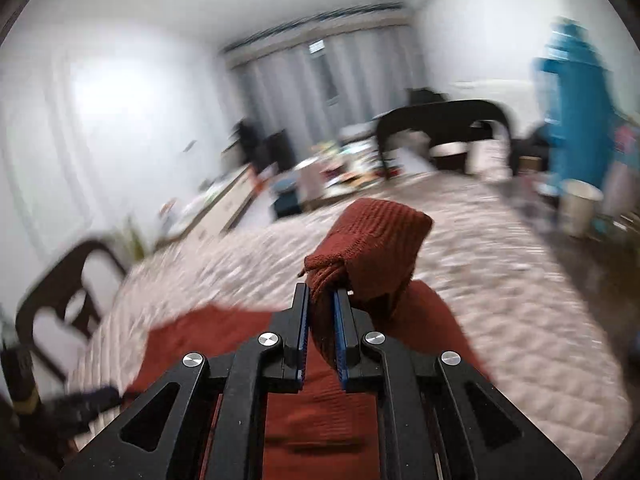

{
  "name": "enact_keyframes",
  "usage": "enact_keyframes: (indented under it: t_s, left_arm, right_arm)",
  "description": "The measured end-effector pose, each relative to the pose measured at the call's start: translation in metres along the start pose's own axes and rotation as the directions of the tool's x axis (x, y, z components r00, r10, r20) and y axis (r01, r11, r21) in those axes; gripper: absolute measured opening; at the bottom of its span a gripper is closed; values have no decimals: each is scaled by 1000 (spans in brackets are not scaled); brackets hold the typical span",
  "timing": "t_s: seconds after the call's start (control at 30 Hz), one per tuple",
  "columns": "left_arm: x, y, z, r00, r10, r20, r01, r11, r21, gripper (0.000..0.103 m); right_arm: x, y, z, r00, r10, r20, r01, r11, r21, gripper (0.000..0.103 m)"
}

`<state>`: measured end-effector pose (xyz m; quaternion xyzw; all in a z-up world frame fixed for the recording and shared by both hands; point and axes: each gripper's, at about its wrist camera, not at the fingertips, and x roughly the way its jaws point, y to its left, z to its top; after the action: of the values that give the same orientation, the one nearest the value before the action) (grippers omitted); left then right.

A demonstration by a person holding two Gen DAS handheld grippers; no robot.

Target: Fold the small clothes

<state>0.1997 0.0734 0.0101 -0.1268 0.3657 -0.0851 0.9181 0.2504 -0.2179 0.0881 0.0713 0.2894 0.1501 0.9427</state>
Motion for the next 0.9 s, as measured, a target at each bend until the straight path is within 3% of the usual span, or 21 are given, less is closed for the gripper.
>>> enact_keyframes:
  t_s: [0.07, 0.17, 0.27, 0.4, 0.47, 0.53, 0.67, 0.77, 0.9]
  left_arm:
    - [-6, 10, -1, 1000, 16, 2, -16, 1000, -15, 43]
    - [-13, 23, -4, 999, 37, 3, -36, 999, -32, 43]
    - [-17, 32, -4, 999, 49, 8, -49, 998, -48, 43]
    - [-11, 27, 4, 1000, 18, 7, -17, 998, -60, 50]
    - [-6, 16, 11, 1000, -9, 8, 9, 999, -46, 53]
    - [2, 1, 21, 998, -56, 4, 56, 998, -37, 60]
    - [24, -22, 40, 994, -109, -17, 108, 993, -50, 65]
    - [49, -37, 54, 984, -166, -61, 159, 982, -106, 70]
    - [85, -45, 64, 975, -175, -136, 147, 969, -199, 70]
  right_arm:
    - [23, 28, -17, 996, 50, -70, -55, 996, -67, 12]
    - [62, 62, -54, 962, 99, -256, -143, 977, -160, 12]
    - [59, 72, -68, 943, 150, -296, -217, 954, -208, 29]
    - [30, 65, -64, 914, 280, -294, -341, 922, -183, 31]
    - [19, 54, -61, 921, 290, -261, -338, 927, -162, 31]
    - [11, 36, -58, 937, 262, -231, -293, 949, -113, 31]
    - [4, 1, -53, 958, 218, -188, -228, 973, -35, 31]
    - [-3, -17, -56, 968, 176, -180, -178, 984, 5, 31]
    - [-11, -39, -61, 975, 148, -166, -139, 988, 61, 31]
